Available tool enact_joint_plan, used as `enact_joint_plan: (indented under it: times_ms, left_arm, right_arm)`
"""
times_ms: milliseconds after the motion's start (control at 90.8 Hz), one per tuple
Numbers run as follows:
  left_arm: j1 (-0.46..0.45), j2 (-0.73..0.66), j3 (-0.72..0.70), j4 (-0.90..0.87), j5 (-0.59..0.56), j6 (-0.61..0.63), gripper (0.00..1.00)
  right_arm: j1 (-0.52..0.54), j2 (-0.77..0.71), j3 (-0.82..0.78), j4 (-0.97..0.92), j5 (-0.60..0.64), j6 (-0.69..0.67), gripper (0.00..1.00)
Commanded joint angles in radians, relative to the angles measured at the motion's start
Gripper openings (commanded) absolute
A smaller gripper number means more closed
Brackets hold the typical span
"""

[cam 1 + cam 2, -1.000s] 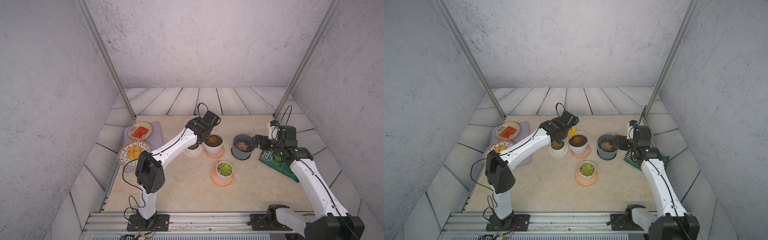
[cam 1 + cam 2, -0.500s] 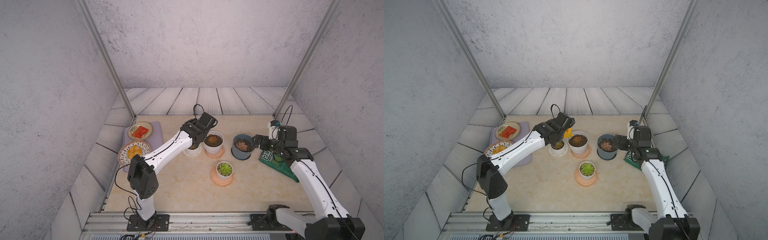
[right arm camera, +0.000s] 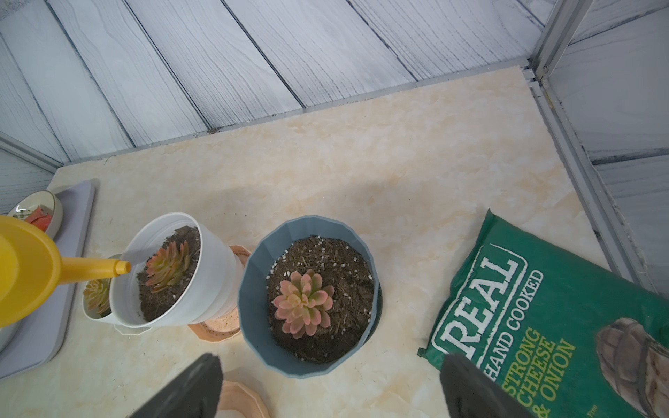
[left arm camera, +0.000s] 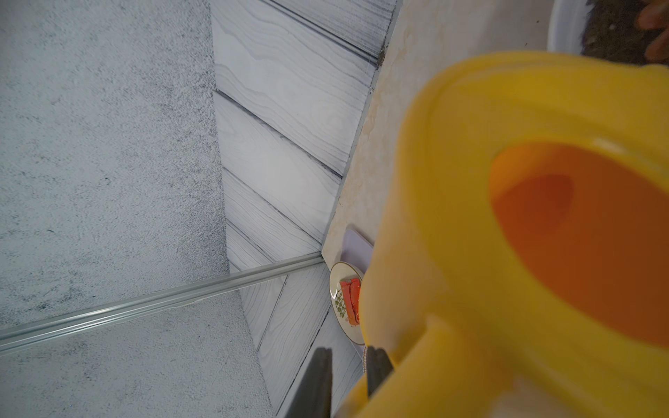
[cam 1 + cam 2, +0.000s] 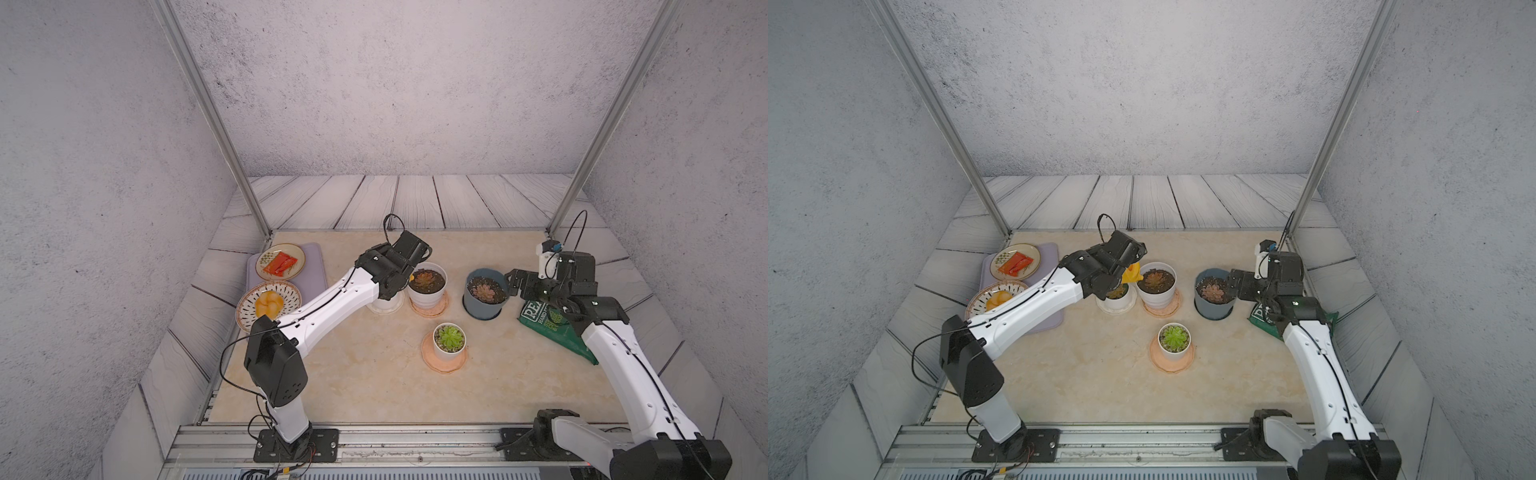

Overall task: Water the succulent around the soil edge
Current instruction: Water the soil of the potted plant with water.

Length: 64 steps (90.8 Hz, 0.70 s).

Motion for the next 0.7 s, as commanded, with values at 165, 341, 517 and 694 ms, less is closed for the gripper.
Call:
enact_joint_plan:
  times_ms: [165,341,517,694]
  left_arm:
    - [-0.030,-0.039,-0.008,-0.013,0.010,-0.003,0.00]
    - [-0.053,-0.043,-0.004,-0.006,0.034,0.002,0.00]
    - [-0.073,-0.034,0.004,0.009,0.036,0.015,0.00]
    - [-0.090,0.001,0.026,0.008,0.035,0.022,0.00]
  right_arm:
    - [0.005,-0.022,-0.011,0.007,0.010,-0.012,0.99]
    - [0.004,-0.025,-0.011,0.009,0.010,-0.012,0.99]
    - [0.004,-0.026,-0.011,0.010,0.010,-0.011,0.99]
    - [0.005,-0.027,-0.013,0.010,0.009,-0.010,0.99]
